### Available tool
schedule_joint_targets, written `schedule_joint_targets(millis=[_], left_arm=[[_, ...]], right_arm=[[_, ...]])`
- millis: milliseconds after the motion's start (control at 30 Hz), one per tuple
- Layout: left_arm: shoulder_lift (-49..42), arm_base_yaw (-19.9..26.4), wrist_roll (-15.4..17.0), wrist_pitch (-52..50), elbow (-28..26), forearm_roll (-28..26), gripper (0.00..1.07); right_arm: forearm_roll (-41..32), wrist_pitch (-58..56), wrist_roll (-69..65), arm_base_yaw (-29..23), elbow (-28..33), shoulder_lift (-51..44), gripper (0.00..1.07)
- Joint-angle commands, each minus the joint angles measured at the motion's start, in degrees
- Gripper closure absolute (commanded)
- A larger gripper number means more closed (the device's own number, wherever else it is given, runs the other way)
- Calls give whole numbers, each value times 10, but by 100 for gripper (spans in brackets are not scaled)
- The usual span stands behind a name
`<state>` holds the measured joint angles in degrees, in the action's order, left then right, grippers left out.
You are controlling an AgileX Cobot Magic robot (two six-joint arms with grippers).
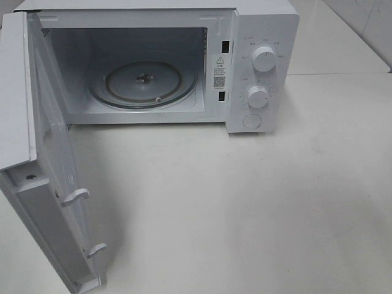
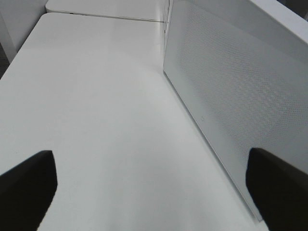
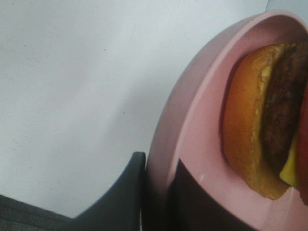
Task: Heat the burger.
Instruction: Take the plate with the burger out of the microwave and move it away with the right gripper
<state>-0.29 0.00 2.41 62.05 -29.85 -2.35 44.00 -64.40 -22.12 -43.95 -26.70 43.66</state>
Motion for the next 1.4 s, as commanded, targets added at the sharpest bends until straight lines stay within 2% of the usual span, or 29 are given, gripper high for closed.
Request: schedule_joint_targets(millis=[33,200,500,600,667,1300,1400], left_arm=[[-3,1,-1,-8,1,-3,7],[-3,1,-1,-8,1,-3,7],[-3,1,-1,-8,1,-3,7],[-3,1,-1,-8,1,-3,7],[-3,1,-1,-8,1,-3,7],[-3,1,-1,-8,1,-3,7],[-3,1,-1,-8,1,-3,7]], right_arm=[[56,0,-72,-1,-2,53,107],[83,0,-165,-1,-2,103,107],[91,1,-210,-1,-2,193,107],[93,4,-258,-1,-3,224,107],[95,13,-335,-1,-3,259,107],[114,100,-447,-1,-3,400,106],[118,122,-472,21,-3,436,106]])
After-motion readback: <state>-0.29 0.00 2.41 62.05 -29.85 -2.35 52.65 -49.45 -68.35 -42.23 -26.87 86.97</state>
